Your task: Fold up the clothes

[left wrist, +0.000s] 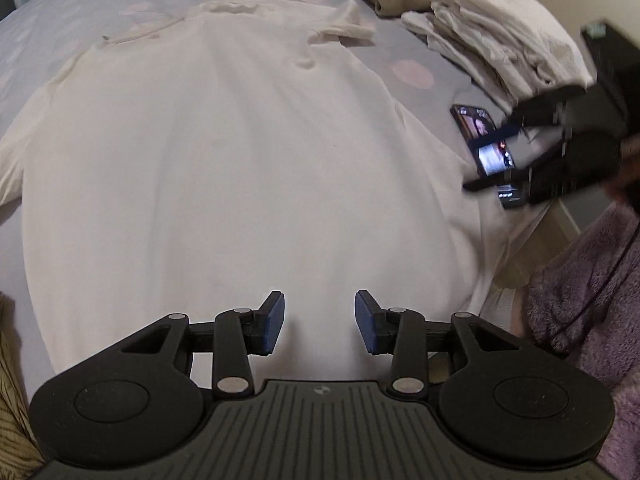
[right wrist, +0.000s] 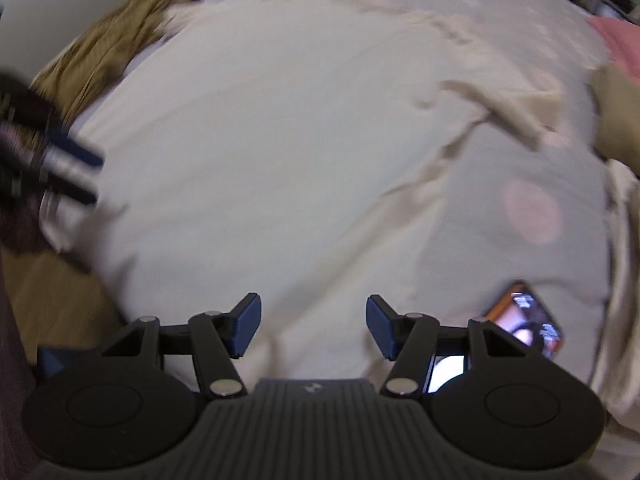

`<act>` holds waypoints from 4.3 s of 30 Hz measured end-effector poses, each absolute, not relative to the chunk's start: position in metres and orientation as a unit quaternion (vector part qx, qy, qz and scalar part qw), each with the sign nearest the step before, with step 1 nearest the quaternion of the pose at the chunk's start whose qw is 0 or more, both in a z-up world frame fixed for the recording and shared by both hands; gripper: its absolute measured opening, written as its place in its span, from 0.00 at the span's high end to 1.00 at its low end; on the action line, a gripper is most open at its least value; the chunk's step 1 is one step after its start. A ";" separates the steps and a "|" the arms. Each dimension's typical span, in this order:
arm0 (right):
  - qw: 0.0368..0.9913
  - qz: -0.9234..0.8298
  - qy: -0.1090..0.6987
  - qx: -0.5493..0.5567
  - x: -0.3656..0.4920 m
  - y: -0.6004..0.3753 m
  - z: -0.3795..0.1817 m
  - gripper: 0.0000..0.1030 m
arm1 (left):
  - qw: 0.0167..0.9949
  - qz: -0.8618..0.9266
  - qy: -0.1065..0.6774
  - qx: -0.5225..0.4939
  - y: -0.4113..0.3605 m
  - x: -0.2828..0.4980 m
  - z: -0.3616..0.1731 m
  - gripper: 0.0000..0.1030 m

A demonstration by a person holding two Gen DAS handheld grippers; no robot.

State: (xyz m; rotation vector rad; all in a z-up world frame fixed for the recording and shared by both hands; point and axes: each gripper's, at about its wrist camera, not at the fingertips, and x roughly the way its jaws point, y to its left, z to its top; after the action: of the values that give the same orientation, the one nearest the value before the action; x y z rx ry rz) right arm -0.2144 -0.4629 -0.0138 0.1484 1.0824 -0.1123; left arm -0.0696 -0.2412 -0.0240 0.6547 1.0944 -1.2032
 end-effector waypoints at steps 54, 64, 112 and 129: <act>0.868 -0.248 0.359 0.238 -0.083 -0.724 -0.037 0.66 | 0.679 -0.448 0.509 0.281 -0.291 0.030 -0.068 0.61; 0.872 -0.216 0.379 0.223 -0.054 -0.729 -0.041 0.94 | 0.683 -0.444 0.509 0.278 -0.297 0.034 -0.072 0.61; 0.818 -0.203 0.375 0.387 -0.055 -0.718 -0.057 0.56 | 0.706 -0.504 0.442 0.228 -0.428 0.081 -0.033 0.60; 0.806 -0.157 0.349 0.451 -0.060 -0.723 -0.070 0.92 | 0.675 -0.527 0.480 0.192 -0.517 0.123 -0.077 0.98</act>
State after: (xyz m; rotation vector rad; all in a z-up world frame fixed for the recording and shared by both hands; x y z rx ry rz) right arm -0.0597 -0.7227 -0.0704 0.9657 0.7479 -0.3363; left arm 0.1231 -0.5174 -0.0774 0.4314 1.0786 -1.1846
